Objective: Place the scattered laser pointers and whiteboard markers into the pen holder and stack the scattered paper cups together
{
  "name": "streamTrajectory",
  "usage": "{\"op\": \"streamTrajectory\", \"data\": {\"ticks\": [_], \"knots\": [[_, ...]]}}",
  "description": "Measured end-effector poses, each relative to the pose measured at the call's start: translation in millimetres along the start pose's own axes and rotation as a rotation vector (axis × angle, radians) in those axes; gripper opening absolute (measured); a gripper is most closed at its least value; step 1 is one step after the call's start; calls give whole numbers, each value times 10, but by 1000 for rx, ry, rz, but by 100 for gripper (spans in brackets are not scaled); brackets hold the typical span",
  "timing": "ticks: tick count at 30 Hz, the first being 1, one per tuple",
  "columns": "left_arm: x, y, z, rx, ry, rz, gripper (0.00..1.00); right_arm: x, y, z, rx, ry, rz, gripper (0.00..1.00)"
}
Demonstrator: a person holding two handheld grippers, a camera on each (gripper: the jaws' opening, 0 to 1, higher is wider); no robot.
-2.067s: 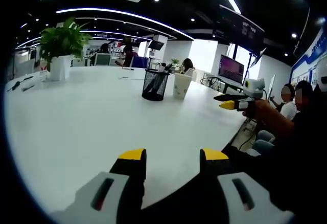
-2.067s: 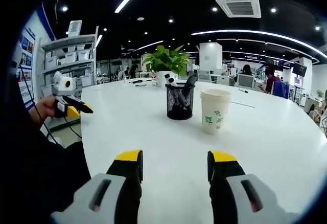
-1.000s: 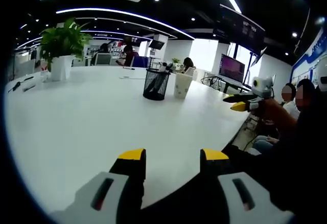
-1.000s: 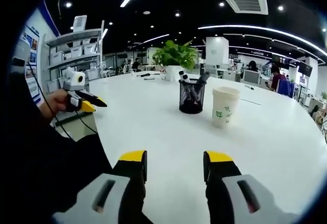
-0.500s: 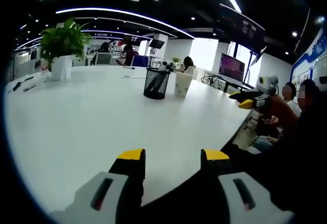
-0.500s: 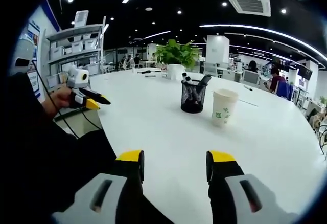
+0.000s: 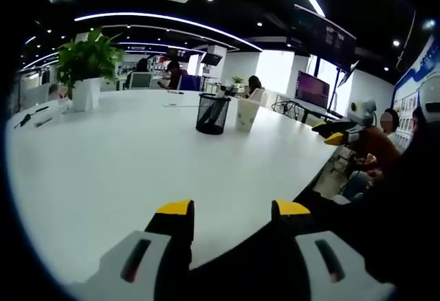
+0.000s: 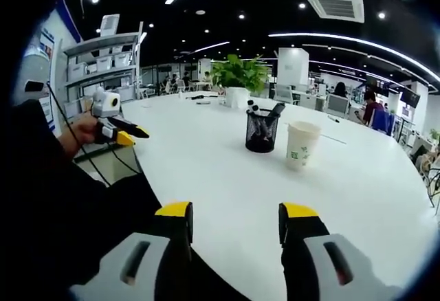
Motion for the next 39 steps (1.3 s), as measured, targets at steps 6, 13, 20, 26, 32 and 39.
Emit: {"op": "streamTrajectory", "data": {"ticks": [6,13,20,26,32,39], "knots": [[-98,10,-1,-7,5,-4,47,-39,-29,-15,-5,-5,1,53],[-271,-23,11,-2,0,-23,50,-72,-55,-2,-1,-14,3,54],[-408,-73,79,-22,-5,-35,50,-118,-49,41,18,-26,15,54],[-521,-124,142,-35,-14,-57,50,-188,-48,62,25,-31,30,54],[-526,-149,114,-47,-3,-60,50,-230,-32,114,34,-54,44,54],[-444,-110,26,-25,-16,-52,50,-285,-11,160,45,-47,57,54]]}}
Point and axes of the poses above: the point that each gripper's makers call its tool centre point, and the gripper's own axes: x roughly forward along the fingers, y roughly to its right, z roughly out of its underside, the point moved 8 cm from there along -x, roughly backward along the fingers, and after that the axes turned 12 degrees about -x, right-handed, at the moved point
